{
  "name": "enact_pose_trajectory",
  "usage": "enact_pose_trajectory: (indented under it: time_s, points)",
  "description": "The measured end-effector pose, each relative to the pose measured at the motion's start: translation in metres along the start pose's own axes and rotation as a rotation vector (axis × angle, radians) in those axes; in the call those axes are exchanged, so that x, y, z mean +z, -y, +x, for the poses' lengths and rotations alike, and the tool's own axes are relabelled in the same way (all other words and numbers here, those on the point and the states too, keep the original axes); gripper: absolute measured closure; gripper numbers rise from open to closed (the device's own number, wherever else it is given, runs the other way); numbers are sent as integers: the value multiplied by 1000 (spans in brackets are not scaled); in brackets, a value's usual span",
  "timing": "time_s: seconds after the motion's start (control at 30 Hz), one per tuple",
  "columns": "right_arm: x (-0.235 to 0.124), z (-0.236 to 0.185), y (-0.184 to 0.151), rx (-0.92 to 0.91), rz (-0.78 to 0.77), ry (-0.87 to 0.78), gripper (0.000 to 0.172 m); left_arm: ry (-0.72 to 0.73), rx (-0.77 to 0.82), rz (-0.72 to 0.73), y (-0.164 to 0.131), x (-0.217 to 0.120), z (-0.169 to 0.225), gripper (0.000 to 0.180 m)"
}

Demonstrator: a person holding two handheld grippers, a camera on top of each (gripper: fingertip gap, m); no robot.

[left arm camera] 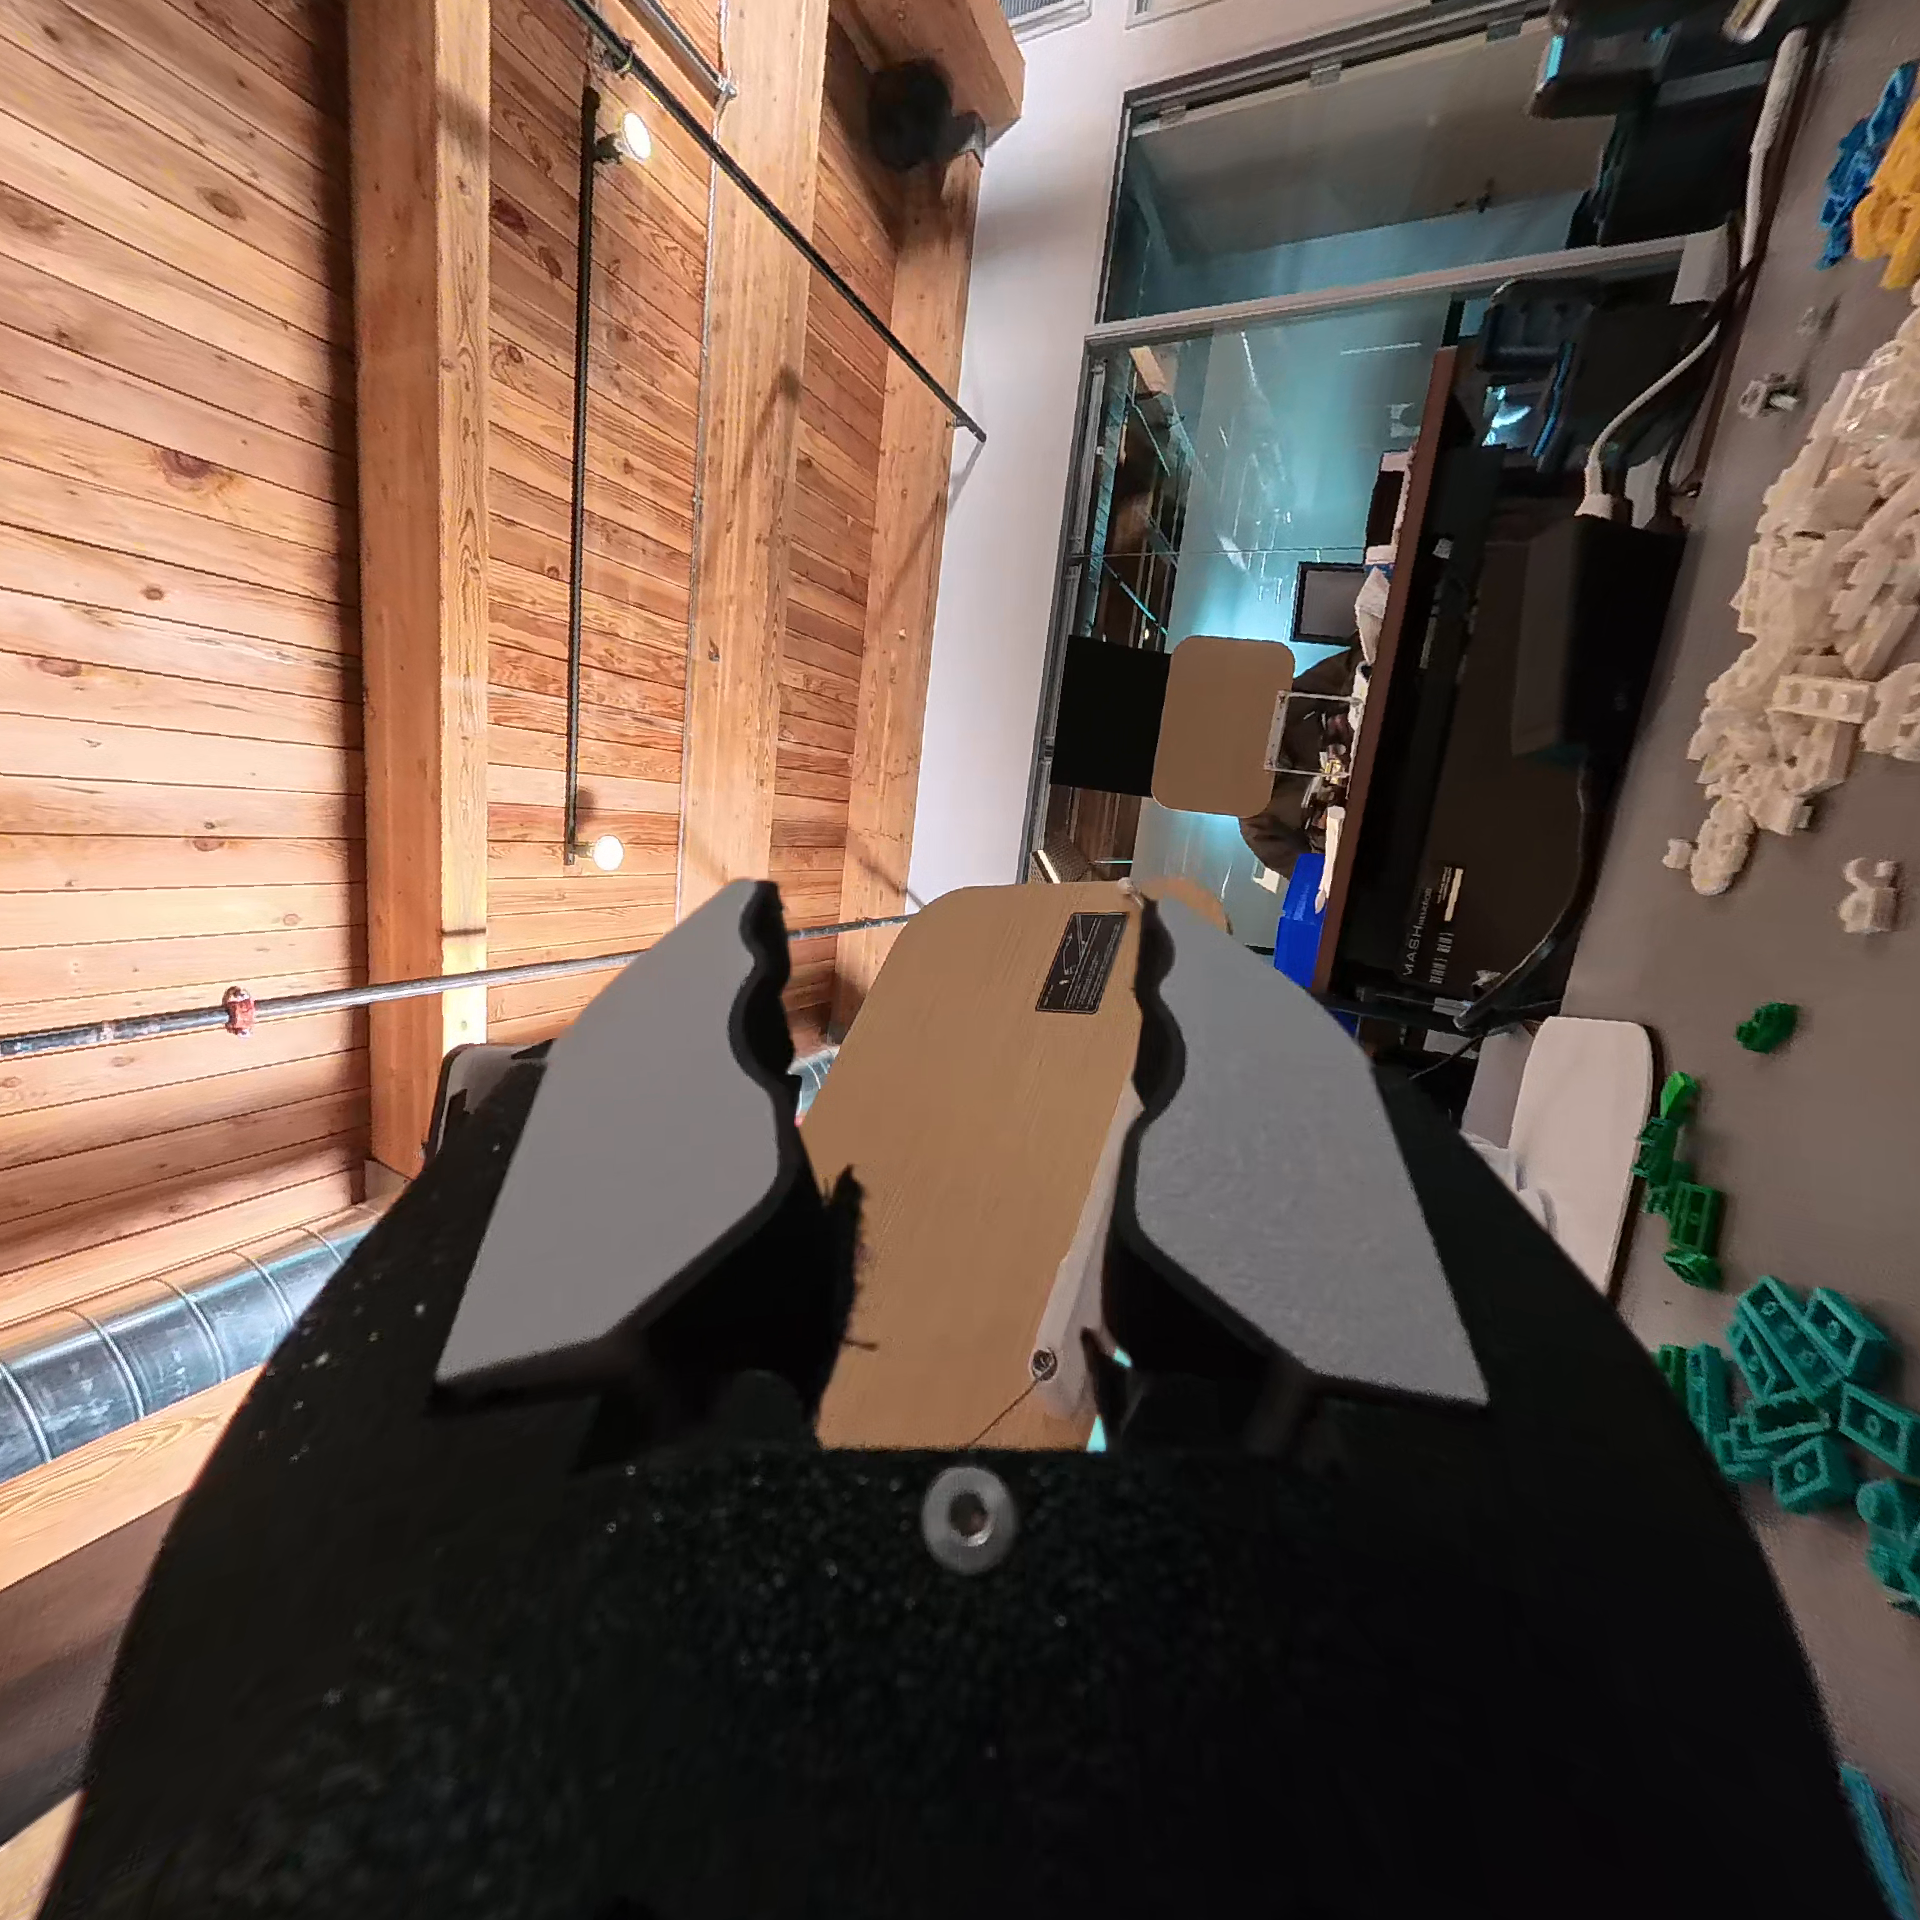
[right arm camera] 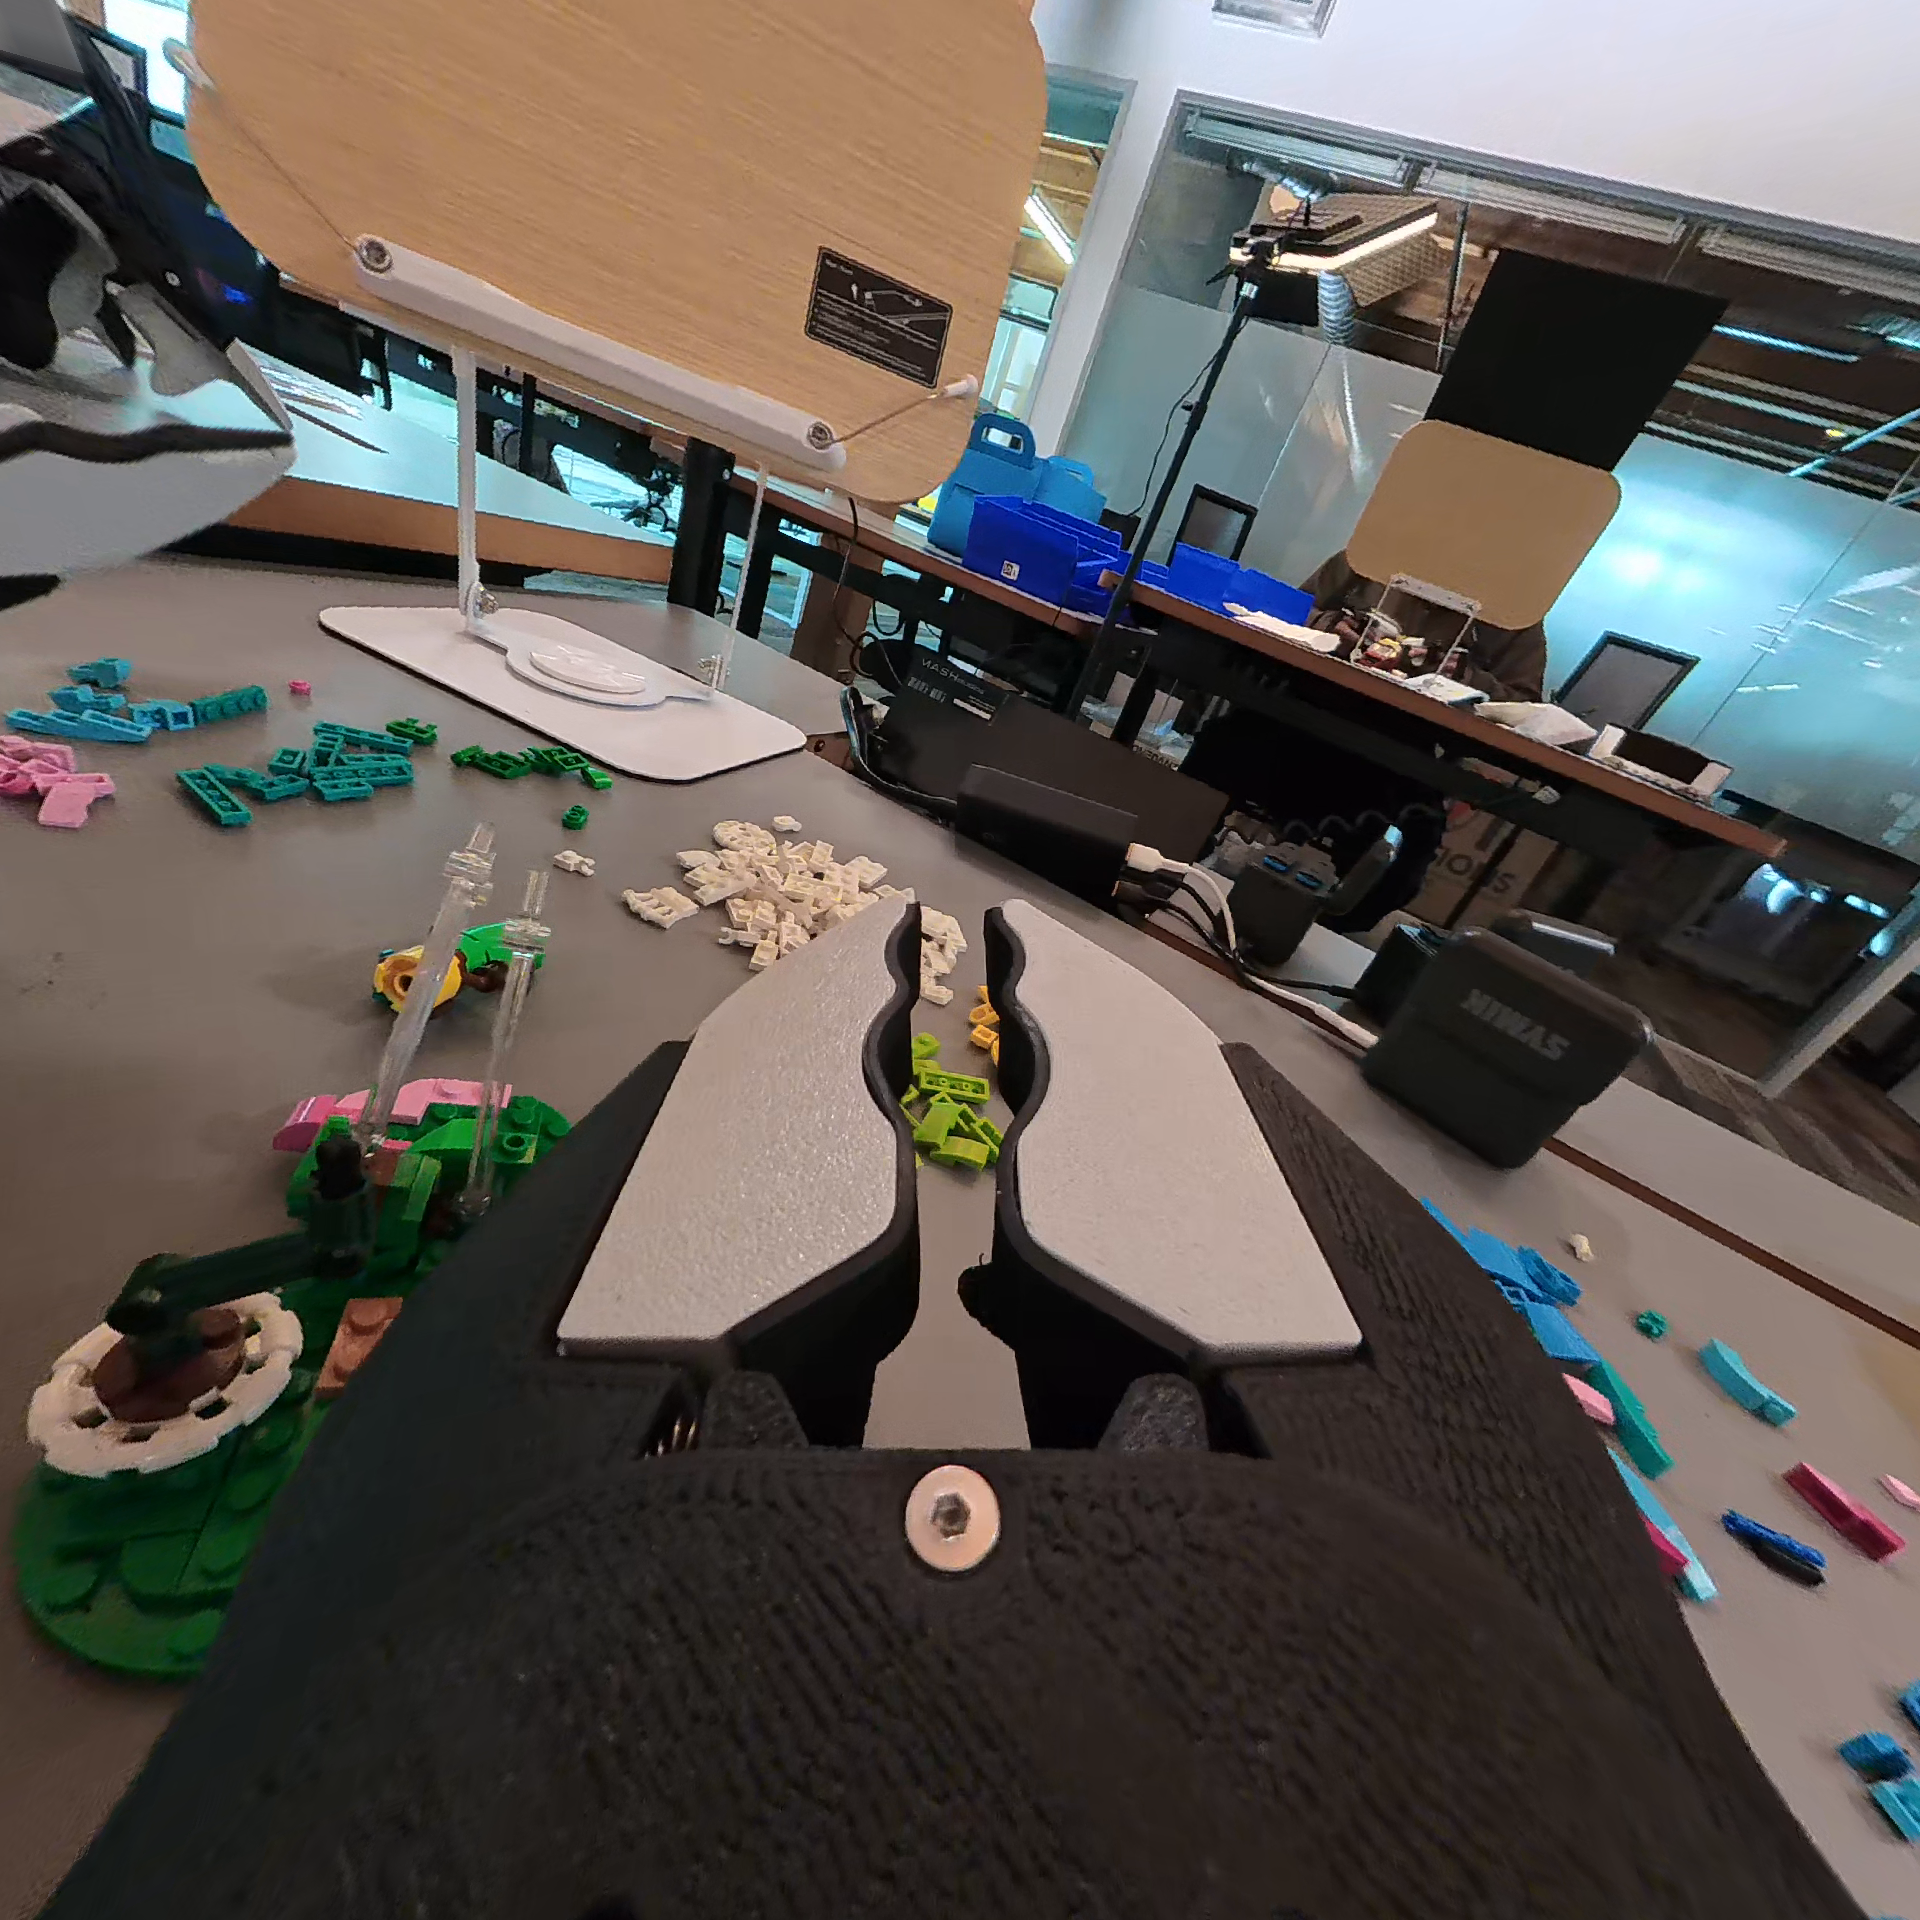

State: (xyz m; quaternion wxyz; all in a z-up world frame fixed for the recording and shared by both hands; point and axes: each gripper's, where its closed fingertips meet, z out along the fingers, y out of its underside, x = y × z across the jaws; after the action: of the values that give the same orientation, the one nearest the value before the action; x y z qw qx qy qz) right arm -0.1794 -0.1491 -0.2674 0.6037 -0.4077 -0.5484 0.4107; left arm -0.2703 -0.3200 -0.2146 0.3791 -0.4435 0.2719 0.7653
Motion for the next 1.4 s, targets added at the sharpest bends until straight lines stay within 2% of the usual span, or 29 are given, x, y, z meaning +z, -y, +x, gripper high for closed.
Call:
enact_pose_trajectory:
  time_s: [0.1,0.17,0.2,0.3,0.43,0.57,0.63,0.73,0.83,0.93,1.0,1.1,1.27,1.3,1.4]
  points:
    - [0,-2,0,-16,-2,7,161,-7,-38,-7,-2,1,2,110]
    - [1,-3,0,-24,-2,10,161,-29,-103,-14,-3,1,4,116]
    - [1,-4,0,-26,-3,12,161,-47,-156,-20,-4,0,6,125]
    - [1,-6,-1,-30,-9,26,161,-146,-346,-40,-6,-1,16,174]
    - [1,-9,-1,-28,-24,72,161,-397,-690,-42,8,-4,44,176]
    - [-3,-9,0,-42,-38,130,161,-772,-1160,65,49,-18,63,180]
    - [-7,-16,2,-61,-45,215,161,-918,-1339,156,67,-28,60,180]
    - [-26,-44,1,-21,-80,504,159,-1115,-1513,298,89,-45,52,178]
    - [-46,-61,-3,83,-143,718,153,-1240,-1647,330,100,-54,50,170]
    - [-54,-65,-8,124,-189,792,148,-1290,-1695,318,103,-55,53,143]
    - [-57,-69,-8,127,-190,817,147,-1313,-1699,306,104,-56,54,132]
    - [-56,-78,-11,129,-205,848,147,-1346,-1642,285,110,-61,59,135]
    - [-54,-90,-21,105,-249,902,146,-1458,-1487,223,141,-79,70,138]
    - [-54,-92,-22,103,-257,913,146,-1436,-1463,196,146,-78,73,135]
    - [-52,-96,-24,99,-270,934,148,-1309,-1446,144,155,-68,73,149]
